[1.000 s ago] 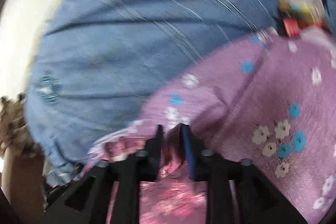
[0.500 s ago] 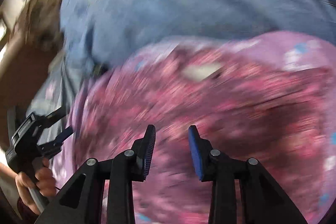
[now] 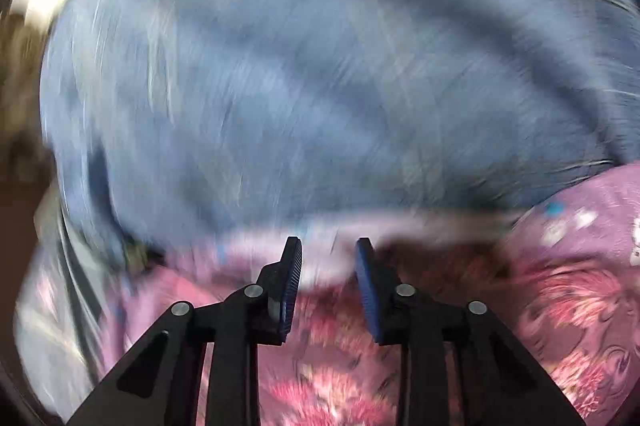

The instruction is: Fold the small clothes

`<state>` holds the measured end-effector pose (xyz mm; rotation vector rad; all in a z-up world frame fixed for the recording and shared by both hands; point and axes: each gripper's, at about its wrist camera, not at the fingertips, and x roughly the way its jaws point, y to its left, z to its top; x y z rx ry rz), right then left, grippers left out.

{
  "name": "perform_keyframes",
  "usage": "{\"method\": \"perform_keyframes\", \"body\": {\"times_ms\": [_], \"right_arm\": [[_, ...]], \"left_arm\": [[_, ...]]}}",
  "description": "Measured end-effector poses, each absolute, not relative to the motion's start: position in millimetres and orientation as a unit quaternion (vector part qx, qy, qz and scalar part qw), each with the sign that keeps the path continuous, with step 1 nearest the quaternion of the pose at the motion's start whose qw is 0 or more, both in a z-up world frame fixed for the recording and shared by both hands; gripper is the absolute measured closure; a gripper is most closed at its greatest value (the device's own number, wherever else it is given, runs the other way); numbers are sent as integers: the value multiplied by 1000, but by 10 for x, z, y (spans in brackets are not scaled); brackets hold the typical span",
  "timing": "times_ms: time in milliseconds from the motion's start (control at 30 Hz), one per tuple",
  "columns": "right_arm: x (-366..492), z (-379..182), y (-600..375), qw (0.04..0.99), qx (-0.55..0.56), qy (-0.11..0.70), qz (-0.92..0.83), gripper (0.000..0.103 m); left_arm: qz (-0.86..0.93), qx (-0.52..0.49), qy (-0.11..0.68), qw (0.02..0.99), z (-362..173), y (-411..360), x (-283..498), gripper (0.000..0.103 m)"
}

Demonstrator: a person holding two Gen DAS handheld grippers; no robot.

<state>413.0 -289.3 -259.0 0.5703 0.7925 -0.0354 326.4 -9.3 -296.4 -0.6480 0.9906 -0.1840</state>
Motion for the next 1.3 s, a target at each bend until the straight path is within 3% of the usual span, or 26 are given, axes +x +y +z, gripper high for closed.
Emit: {"method": "perform_keyframes", "body": {"times_ms": [167, 333, 600, 767, 900, 967, 1100, 1200, 1300], "right_arm": [[3506, -2484, -3142, 883, 232, 408, -13, 73], [2641, -2700, -3456, 861, 219, 456, -53, 73], [1707, -3030, -3608, 863, 205, 453, -87, 75], [1318, -2699, -3612, 887, 229, 393, -77, 71], [1275, -3034, -3531, 859, 225, 453, -79, 75], [1169, -2952, -3550, 858, 243, 446, -78, 74], [814, -2804, -3610, 860, 308, 404, -55, 70], [604, -2826, -3620, 848, 349, 396, -40, 60], [487, -2917, -3680, 823, 420, 383, -15, 51]], "left_arm": [[-102, -267, 459, 841, -2848, -266, 3201, 33], [-103, -152, 464, 867, -2802, -620, 3095, 31], [-55, 21, 493, 868, -3088, -960, 3092, 11], [-69, -22, 482, 873, -2939, -740, 2970, 11], [-72, -2, 486, 871, -3021, -628, 2827, 11], [-80, -4, 513, 855, -3183, -562, 2825, 9], [-62, -45, 490, 868, -2957, -337, 2587, 10], [-54, -70, 455, 886, -2859, -160, 2261, 10], [-92, -158, 469, 864, -2891, 9, 2102, 10]]}}
